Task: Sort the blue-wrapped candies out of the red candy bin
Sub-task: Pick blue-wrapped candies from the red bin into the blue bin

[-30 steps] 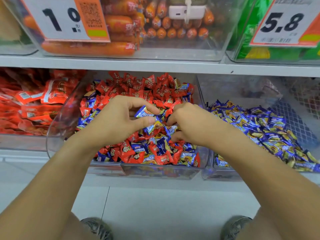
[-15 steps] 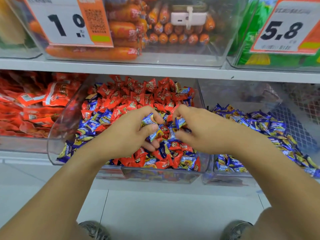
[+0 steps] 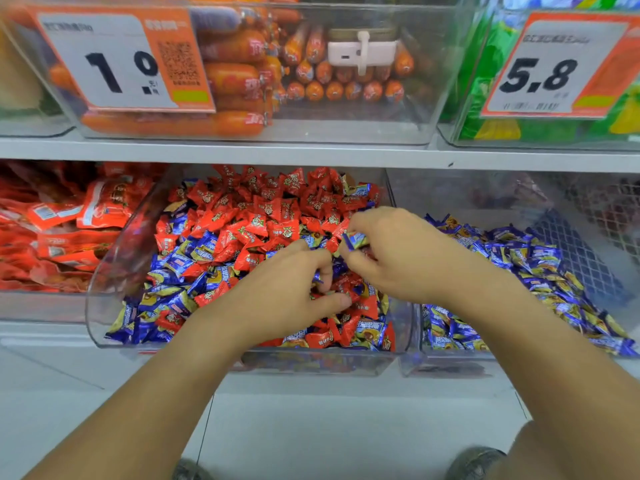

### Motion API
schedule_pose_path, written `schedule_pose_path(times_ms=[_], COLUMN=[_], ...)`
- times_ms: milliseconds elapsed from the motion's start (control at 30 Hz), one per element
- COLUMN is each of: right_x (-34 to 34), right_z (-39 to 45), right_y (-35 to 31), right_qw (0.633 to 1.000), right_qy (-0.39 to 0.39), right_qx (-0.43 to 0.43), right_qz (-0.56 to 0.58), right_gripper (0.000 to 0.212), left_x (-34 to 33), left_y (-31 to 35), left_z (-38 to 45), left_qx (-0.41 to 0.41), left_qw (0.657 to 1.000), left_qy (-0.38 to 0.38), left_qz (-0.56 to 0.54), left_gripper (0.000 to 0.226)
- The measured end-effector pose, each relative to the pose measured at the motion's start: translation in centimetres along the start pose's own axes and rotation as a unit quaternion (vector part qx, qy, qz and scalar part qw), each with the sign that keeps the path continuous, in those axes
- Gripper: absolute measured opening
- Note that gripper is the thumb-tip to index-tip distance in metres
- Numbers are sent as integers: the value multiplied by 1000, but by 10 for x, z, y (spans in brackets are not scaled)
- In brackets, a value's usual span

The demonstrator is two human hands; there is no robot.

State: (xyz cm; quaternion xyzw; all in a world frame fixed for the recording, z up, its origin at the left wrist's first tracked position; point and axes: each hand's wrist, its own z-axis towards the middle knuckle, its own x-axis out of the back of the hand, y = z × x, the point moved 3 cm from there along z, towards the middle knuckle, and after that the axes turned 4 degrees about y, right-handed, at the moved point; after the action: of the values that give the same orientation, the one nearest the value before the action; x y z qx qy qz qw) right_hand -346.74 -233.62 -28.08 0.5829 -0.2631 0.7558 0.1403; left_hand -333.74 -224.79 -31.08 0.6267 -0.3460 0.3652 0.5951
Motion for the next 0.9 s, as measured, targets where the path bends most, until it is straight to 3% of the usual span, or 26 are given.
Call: schedule_pose_path(times_ms=[100,167,300,500,600,700,900], right_x=[12,11,8,12,12,13,34], right_z=[-9,-13,-20,-33,-35,-37,-68], right_y=[-1,1,7,9,4,1,27], right_qw=[996,995,991,978,970,963,936], right_qy=[40,40,31,51,67,95,115], right_qx=[-20,-24,-37,-67,-69,-52,-38], right_qz=[71,86,127,191,222,246,332], right_gripper=[26,28,21,13,30,40,18], left_x=[-8,-13,-10,18,25,18,0], left_y=[0,-1,-2,-11,-2,20,68], left_z=[5,7,7,-2,-6,-7,1], left_qx=[-6,-10,-27,6,17,21,39], left_qw=[998,994,993,994,971,946,903], left_qy=[-44,-61,-34,77,122,115,101], left_qz=[52,89,109,-77,-202,-301,-416], left_gripper=[16,21,9,2,6,15,37])
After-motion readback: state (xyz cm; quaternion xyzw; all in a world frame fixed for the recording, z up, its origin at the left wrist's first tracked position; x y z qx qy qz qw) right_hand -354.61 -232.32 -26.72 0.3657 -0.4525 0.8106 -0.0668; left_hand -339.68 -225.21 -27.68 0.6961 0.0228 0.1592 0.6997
